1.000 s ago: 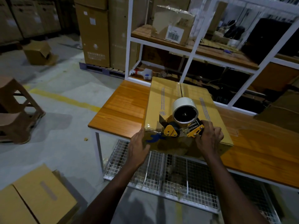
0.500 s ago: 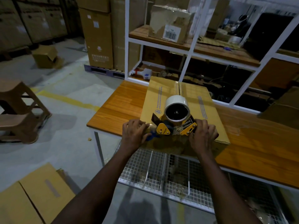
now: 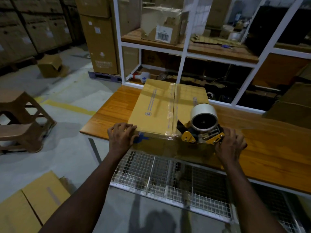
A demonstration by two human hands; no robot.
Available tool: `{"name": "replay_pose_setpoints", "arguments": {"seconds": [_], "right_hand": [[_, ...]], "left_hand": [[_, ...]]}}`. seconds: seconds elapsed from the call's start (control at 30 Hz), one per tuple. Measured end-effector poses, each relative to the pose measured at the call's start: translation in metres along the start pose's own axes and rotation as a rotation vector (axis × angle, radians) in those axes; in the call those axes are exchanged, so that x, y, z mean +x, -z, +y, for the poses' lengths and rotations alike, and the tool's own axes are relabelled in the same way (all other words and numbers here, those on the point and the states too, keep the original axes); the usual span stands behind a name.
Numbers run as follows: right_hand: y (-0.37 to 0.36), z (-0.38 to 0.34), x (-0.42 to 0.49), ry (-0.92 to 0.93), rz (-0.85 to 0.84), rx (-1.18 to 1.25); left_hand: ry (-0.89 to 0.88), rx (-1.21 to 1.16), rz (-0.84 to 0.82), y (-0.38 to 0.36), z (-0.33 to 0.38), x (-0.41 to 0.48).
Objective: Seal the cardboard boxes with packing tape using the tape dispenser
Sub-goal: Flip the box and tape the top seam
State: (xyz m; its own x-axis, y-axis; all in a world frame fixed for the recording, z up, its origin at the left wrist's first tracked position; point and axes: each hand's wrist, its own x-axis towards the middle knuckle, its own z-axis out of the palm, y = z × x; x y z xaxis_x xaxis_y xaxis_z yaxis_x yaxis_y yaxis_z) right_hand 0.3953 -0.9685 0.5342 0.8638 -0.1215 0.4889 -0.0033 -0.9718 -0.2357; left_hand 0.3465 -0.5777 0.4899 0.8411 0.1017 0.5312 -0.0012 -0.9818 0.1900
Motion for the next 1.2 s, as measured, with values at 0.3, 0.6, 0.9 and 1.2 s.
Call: {"name": "replay_pose_setpoints", "arguments": {"seconds": [0.3,0.6,0.9,1.2], "right_hand": [[-0.002,0.02,0.005,0.046,-0.002,0.035],[-0.004,0.026,0.009,0.094,0.002,0.111],[0.006,0.108,0.017,-0.005,-0.057,0.121],[0.009,0.12,0.009,-0.002,-0.075,0.139]], "left_hand": [[-0.123,0.104,-0.251,0.011,0.075,0.003],[-0.183,0.165,-0.563,-0.004,0.14,0.008],[-0.154,0.158,-0.566,0.003,0.138,0.007],[-0.234,0.244,-0.616,-0.006,0.22,0.011]]}}
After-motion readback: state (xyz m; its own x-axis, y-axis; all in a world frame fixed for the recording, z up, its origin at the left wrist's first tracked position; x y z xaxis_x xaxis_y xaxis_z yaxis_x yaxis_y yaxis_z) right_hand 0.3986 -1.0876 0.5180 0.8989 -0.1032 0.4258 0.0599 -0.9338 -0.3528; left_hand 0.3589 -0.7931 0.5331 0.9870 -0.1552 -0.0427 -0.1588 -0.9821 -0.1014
